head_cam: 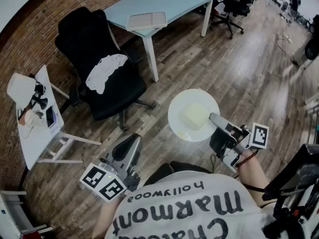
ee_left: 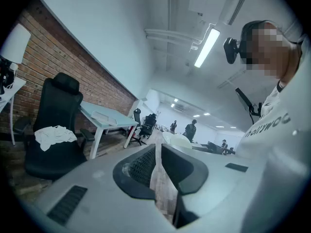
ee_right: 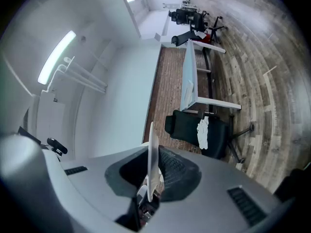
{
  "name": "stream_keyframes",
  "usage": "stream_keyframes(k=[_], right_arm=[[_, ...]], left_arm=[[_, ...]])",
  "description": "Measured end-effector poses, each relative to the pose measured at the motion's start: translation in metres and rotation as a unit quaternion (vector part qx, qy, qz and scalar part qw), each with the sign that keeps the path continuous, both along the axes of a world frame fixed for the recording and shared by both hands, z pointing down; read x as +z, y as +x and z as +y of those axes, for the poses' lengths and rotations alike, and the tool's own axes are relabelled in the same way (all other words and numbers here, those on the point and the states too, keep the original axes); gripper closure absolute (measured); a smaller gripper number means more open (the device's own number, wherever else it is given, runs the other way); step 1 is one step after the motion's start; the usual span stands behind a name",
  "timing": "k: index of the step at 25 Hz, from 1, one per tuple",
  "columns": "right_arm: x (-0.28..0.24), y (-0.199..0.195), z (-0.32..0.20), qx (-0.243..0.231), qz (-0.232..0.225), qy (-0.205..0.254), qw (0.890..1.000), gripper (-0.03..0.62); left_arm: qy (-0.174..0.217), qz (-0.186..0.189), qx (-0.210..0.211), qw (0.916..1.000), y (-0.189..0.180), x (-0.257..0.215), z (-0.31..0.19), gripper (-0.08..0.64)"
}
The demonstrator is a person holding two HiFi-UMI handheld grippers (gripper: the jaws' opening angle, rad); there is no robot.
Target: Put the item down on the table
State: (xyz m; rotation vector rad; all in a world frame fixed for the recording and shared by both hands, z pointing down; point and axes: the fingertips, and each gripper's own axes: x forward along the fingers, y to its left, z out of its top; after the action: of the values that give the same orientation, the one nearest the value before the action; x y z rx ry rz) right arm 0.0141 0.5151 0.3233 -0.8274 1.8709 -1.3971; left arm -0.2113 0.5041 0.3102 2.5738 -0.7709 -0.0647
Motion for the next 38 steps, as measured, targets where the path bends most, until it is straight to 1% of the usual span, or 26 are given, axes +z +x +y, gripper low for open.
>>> stream_keyframes(k=[5, 9, 17, 22, 26, 30, 38], right_arm=[[-0.006, -0.004, 0.002, -0.003, -0.024, 0.010, 1.000, 0.552], [-0.006, -0.009, 0.000, 0.000, -0.032, 0.010, 0.999, 0.552], [0.002, -0.024, -0.004, 0.011, -0.034, 0.007, 0.999, 0.552], [0.006, -0.026, -0.012, 0.029, -0.032, 0.011, 0.999, 0.552], [0.015, -0.024, -0.030, 0.045, -0.029, 0.002, 0.999, 0.552], [0.019, -0.018, -0.056, 0.047, -0.029, -0.004, 0.998, 0.552], [0.035, 0.004, -0.119, 0.033, -0.022, -0.026, 0.999, 0.552]], left_arm=[[0.000, 0.001, 0.000, 1.0000, -0.004, 0.000, 0.000, 0.518], [0.001, 0.004, -0.001, 1.0000, -0.011, -0.002, -0.002, 0.518], [-0.010, 0.039, -0.014, 0.9991, -0.038, -0.001, -0.018, 0.520], [-0.007, 0.029, -0.003, 0.9996, -0.044, 0.004, -0.035, 0.520], [-0.012, 0.033, 0.001, 0.9994, -0.046, 0.010, -0.057, 0.522], [-0.018, 0.031, 0.003, 0.9994, -0.041, 0.014, -0.083, 0.523], [-0.031, 0.046, -0.033, 0.9979, -0.028, 0.024, -0.143, 0.528]])
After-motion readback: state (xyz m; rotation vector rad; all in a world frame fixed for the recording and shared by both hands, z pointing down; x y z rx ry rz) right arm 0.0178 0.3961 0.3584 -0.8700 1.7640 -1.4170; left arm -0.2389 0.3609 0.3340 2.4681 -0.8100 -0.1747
